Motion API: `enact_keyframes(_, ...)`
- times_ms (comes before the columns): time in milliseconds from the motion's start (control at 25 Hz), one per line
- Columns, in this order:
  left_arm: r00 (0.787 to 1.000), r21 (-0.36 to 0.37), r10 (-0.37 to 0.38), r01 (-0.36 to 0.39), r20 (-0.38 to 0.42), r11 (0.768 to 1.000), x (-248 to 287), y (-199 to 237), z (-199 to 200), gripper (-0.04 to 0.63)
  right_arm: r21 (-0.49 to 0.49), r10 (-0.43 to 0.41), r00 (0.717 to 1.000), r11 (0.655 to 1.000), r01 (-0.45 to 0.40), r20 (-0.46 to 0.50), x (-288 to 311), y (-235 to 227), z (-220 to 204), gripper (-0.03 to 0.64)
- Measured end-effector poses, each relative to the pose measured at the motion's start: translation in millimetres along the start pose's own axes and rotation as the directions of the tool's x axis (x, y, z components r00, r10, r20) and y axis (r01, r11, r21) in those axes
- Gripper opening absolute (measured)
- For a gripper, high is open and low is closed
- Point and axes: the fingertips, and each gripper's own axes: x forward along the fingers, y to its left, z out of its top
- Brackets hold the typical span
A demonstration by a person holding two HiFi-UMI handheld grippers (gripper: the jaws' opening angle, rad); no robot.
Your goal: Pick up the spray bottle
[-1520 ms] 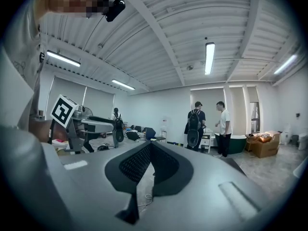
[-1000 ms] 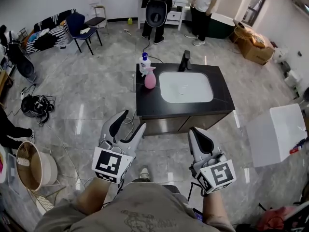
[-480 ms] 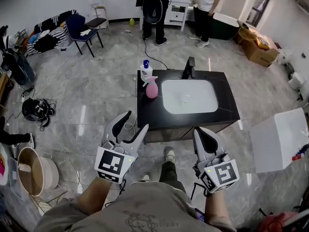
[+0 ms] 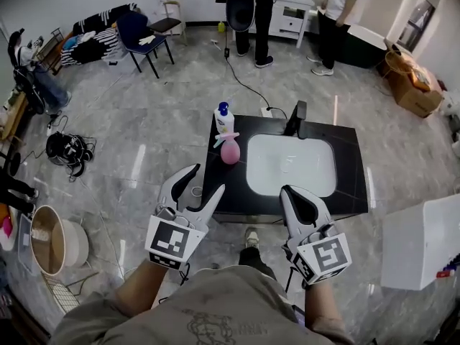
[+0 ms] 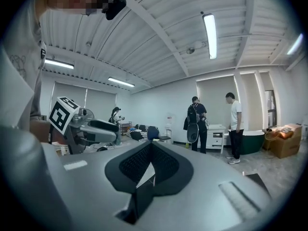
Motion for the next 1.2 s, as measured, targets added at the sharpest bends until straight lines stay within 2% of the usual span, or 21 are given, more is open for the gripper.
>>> enact_keyframes(280, 0.996, -0.016, 0.080, -0.081, -0.032, 0.997, 57.5, 11.5, 12.0, 0.232, -0.004, 0.098, 0.995, 0.995, -0.098, -0.023, 39.8, -57.9, 3.8, 0.029)
enact_keyframes(560, 0.986, -0.041, 0.155, -0.158, -0.069, 0.987, 91.8, 19.9, 8.8, 0.232, -0.012, 0.176, 0.984, 0.984, -0.177, -0.038, 68.8, -98.5, 4.5, 0.029)
enact_keyframes(800, 0.977, -0.064, 0.198, -0.204, -0.079, 0.977, 106.5, 24.3, 2.7, 0.232, -0.021, 0.249, 0.967, 0.968, -0.250, -0.048, 93.0, -113.5, 0.3, 0.029)
enact_keyframes(1040, 0.967, -0.067, 0.232, -0.240, -0.108, 0.968, 107.0, 30.0, -3.8, 0.232, -0.014, 0.279, 0.959, 0.960, -0.280, -0.046, 108.3, -121.1, -0.7, 0.029)
enact_keyframes(1200, 0.955, -0.071, 0.287, -0.292, -0.071, 0.954, 99.6, 38.8, -0.1, 0.232, -0.007, 0.287, 0.956, 0.958, -0.288, -0.052, 112.6, -121.5, -4.0, 0.029)
